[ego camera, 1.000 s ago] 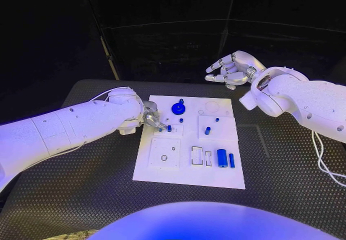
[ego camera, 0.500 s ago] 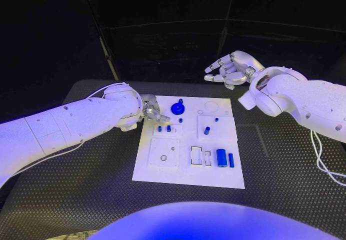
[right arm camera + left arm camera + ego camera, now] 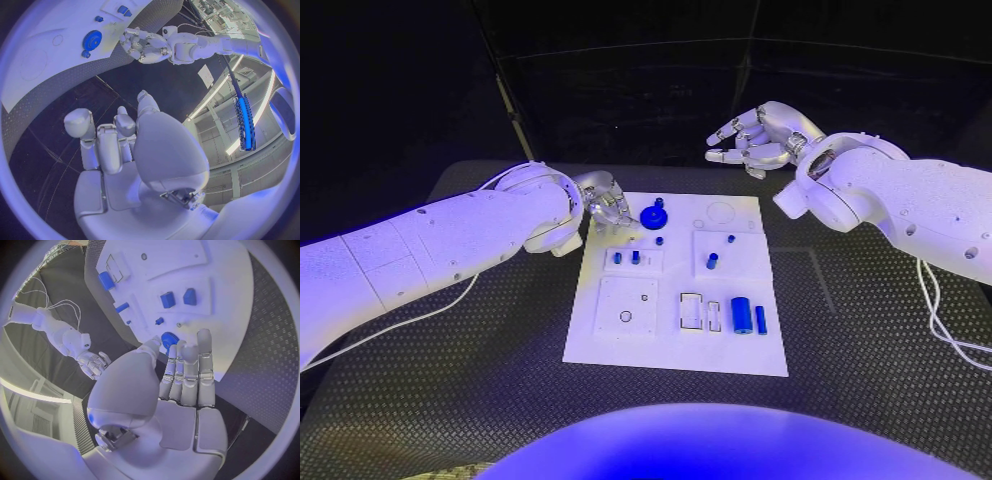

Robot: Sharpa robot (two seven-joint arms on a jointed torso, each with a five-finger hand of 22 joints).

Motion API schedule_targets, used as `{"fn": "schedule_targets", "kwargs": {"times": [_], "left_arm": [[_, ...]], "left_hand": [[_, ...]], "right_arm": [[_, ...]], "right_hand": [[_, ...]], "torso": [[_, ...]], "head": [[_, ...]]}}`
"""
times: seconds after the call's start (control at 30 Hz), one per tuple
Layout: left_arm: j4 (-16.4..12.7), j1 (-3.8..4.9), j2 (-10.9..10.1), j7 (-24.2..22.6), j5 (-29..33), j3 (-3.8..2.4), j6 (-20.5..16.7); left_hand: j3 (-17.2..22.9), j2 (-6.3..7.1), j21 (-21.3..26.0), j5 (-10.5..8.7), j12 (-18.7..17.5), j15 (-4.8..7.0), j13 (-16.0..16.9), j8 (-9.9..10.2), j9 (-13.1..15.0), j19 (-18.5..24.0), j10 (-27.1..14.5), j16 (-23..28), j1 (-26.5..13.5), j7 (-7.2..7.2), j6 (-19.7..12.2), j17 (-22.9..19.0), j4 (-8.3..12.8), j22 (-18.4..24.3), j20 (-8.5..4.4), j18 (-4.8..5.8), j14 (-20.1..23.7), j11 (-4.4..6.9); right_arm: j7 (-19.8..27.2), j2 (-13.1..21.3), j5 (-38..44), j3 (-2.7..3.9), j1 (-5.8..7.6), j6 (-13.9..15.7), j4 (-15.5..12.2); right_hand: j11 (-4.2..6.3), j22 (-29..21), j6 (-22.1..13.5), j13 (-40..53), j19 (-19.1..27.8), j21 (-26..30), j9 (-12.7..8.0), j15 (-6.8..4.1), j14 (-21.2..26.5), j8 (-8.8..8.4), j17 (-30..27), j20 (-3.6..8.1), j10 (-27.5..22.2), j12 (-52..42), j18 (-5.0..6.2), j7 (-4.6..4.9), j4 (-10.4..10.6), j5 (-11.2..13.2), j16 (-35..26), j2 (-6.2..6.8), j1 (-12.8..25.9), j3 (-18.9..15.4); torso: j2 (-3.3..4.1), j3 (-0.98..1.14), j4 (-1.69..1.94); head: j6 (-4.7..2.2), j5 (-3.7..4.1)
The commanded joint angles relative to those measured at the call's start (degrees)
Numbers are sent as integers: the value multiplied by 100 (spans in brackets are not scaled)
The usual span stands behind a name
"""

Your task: Assemble the parts on the task board

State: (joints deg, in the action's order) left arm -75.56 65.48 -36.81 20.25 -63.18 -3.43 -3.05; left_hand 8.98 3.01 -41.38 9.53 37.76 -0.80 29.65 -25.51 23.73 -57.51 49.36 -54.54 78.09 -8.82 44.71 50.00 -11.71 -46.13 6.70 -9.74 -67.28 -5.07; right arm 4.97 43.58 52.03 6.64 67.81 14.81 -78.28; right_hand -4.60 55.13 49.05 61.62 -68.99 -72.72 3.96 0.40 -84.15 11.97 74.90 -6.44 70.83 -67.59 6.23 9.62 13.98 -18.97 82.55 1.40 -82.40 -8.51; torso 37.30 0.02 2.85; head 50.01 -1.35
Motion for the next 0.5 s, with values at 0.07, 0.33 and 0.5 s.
{"fn": "schedule_targets", "kwargs": {"times": [0.07,0.33,0.5], "left_arm": [[119,7,146,-1785,-331,102,-764],[549,9,489,-2422,-1523,358,-765],[747,9,653,-2384,-2036,397,-477]], "left_hand": [[328,201,370,17,-768,-71,-741,382,-435,18,108,672,655,-31,241,-629,241,280,57,-91,207,-28],[271,583,340,1,-1667,15,-1728,1065,-1096,-767,574,-342,659,24,609,140,239,408,2,-85,-1055,-22],[61,609,-428,-8,-1883,50,-2004,1282,-1310,-1382,630,-1406,609,52,736,1170,241,-237,-38,47,-1557,-11]], "right_arm": [[33,-11,-4,3,9,-28,-9],[30,-26,9,3,9,-37,-25],[28,-34,33,3,8,-42,-33]], "right_hand": [[20,-10,-1,-8,25,27,-7,-37,-300,19,235,13,-15,17,75,-21,9,-16,-32,-71,13,-32],[20,-10,-1,-8,25,27,-7,-37,-300,19,235,13,-15,17,75,-21,9,-16,-32,-71,13,-32],[20,-10,-1,-8,25,27,-7,-37,-300,19,235,13,-15,17,75,-21,9,-16,-32,-71,13,-32]], "torso": [[13,-16,-6],[12,-11,-5],[11,-11,1]], "head": [[-23,37],[-40,57],[-40,72]]}}
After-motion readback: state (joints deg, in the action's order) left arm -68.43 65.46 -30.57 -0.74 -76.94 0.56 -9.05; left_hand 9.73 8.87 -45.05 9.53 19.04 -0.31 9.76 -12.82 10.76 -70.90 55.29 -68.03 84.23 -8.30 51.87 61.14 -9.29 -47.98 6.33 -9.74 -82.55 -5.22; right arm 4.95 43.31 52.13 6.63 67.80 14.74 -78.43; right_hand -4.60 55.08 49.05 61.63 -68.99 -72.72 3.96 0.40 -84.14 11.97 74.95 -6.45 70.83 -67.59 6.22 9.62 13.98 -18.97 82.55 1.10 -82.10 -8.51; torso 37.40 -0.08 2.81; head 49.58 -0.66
